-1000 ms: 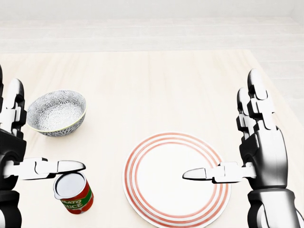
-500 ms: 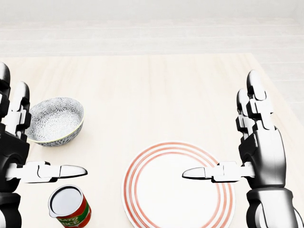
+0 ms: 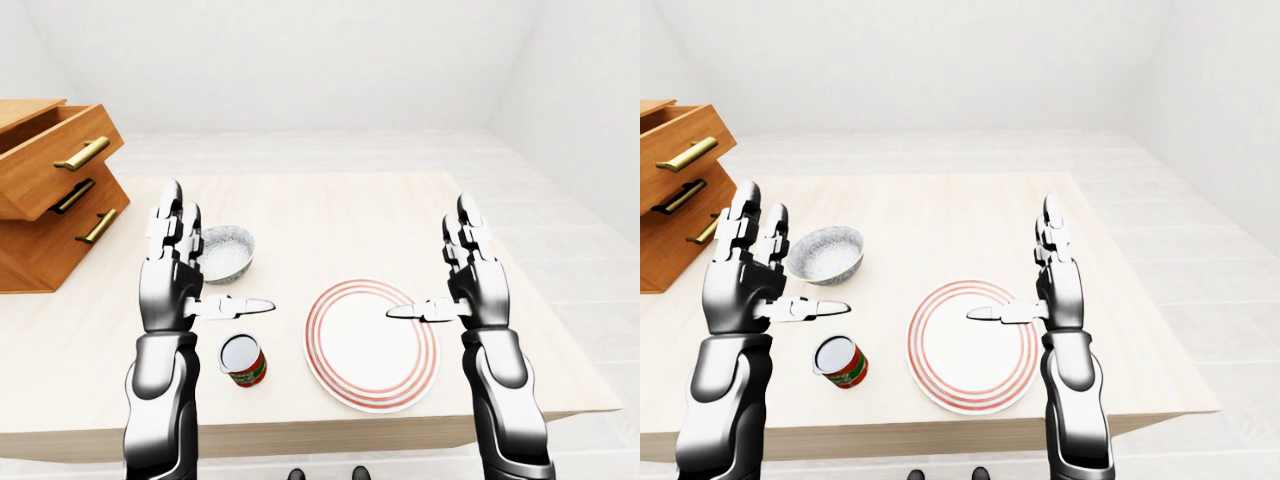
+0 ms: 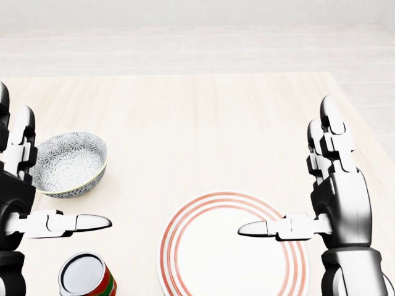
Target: Put the bowl on the plate.
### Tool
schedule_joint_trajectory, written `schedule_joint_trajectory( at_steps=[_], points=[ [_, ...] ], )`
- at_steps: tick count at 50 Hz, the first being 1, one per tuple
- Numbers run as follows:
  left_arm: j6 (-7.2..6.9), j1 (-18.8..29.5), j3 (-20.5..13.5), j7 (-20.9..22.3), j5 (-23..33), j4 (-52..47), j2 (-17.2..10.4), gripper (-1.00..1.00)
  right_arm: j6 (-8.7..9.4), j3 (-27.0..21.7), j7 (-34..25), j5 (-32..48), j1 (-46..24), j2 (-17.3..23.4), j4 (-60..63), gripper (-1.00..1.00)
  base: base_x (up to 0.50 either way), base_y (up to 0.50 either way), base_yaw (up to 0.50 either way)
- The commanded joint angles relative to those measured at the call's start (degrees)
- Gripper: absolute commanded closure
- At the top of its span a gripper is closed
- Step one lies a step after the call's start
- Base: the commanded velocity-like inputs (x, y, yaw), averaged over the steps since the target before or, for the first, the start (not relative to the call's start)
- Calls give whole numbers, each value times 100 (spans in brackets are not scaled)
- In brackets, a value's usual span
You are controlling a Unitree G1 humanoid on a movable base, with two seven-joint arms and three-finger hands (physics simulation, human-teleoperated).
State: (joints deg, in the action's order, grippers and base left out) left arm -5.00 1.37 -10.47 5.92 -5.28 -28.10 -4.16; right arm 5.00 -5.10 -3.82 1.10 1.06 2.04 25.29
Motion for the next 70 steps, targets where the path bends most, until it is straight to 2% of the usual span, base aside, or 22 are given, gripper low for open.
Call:
schedule_joint_trajectory(
  at_steps=[1,7,11,14,17,27,30,38,44,58,66,70],
  points=[
    [0,92,10,-193,180,97,-3,-100,0,-32,-36,-5,54,9,24,-100,0,0,0],
    [0,-39,31,-7,106,-11,-15,-100,0,-76,-92,-69,93,10,228,-100,0,0,0],
    [0,-48,0,-30,194,153,-20,-100,0,-67,-92,-35,132,8,278,-100,0,0,0],
    [0,78,7,-97,351,86,-90,-100,0,-75,-108,-8,179,12,365,-100,0,0,0],
    [0,13,107,-123,698,418,-123,-100,0,-90,-229,-86,241,22,492,-100,0,0,0],
    [0,597,-15,-103,1519,898,-520,-100,0,-206,-242,18,338,13,542,-100,0,0,0],
    [0,722,-196,-179,1533,838,-502,-100,0,-291,-200,-45,314,-13,583,-100,0,0,0],
    [0,933,-259,-97,1747,749,-654,-100,0,-272,-229,-23,374,-21,510,-100,0,0,0],
    [0,1212,-296,-123,1845,1100,-792,-100,0,-292,-320,-86,397,-5,534,-100,0,0,0],
    [0,1484,-144,-130,2558,1480,-1039,-100,0,-331,-382,-60,382,6,464,-100,0,0,0],
    [0,1726,117,-364,3486,2494,-1296,-100,0,-294,-375,14,465,-15,541,-100,0,0,0],
    [0,1876,76,-240,3651,2712,-1242,-100,0,-318,-378,7,449,-23,536,-100,0,0,0]
  ],
)
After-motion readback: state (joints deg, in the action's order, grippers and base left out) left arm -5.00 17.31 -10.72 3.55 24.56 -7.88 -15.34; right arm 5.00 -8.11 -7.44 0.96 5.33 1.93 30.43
